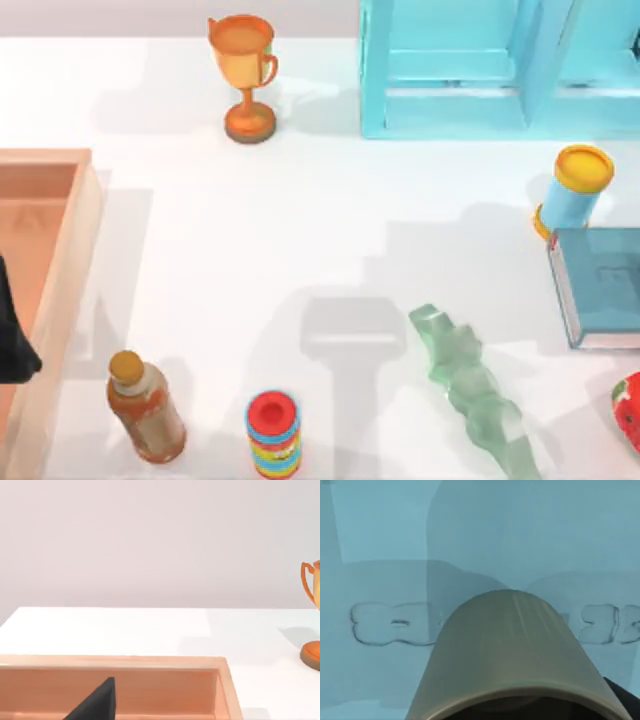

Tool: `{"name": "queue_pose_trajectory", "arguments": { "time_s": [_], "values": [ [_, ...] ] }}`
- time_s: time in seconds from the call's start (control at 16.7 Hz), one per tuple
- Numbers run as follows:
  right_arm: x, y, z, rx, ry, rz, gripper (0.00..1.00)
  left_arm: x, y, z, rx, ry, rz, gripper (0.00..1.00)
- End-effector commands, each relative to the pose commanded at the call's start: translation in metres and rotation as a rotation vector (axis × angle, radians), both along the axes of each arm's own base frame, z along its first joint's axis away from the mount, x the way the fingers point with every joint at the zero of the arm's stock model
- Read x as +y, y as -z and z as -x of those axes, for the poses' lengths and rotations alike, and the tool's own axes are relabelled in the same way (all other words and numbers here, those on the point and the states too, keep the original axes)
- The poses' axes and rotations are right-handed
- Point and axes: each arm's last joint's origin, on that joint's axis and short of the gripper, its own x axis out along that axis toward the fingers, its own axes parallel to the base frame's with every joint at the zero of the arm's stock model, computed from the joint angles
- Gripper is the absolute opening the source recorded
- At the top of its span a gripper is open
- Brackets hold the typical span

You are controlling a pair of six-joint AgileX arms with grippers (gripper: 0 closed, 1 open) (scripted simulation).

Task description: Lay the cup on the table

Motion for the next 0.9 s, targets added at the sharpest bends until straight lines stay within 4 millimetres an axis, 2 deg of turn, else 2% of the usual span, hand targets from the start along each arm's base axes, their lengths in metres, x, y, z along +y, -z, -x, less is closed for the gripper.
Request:
{"name": "queue_pose_trajectory", "arguments": {
  "time_s": [0.24, 0.6, 0.72, 0.9],
  "values": [
    [0.000, -0.029, 0.001, 0.001, 0.001, 0.000, 0.00, 0.000, 0.000, 0.000, 0.000, 0.000, 0.000, 1.00],
    [0.005, -0.030, -0.001, 0.003, 0.001, 0.001, 0.00, 0.000, 0.000, 0.000, 0.000, 0.000, 0.000, 1.00],
    [0.024, -0.033, -0.007, -0.001, -0.003, 0.006, 0.00, 0.000, 0.000, 0.000, 0.000, 0.000, 0.000, 1.00],
    [0.078, -0.038, -0.017, -0.002, -0.015, 0.011, 0.00, 0.000, 0.000, 0.000, 0.000, 0.000, 0.000, 1.00]
  ]
}}
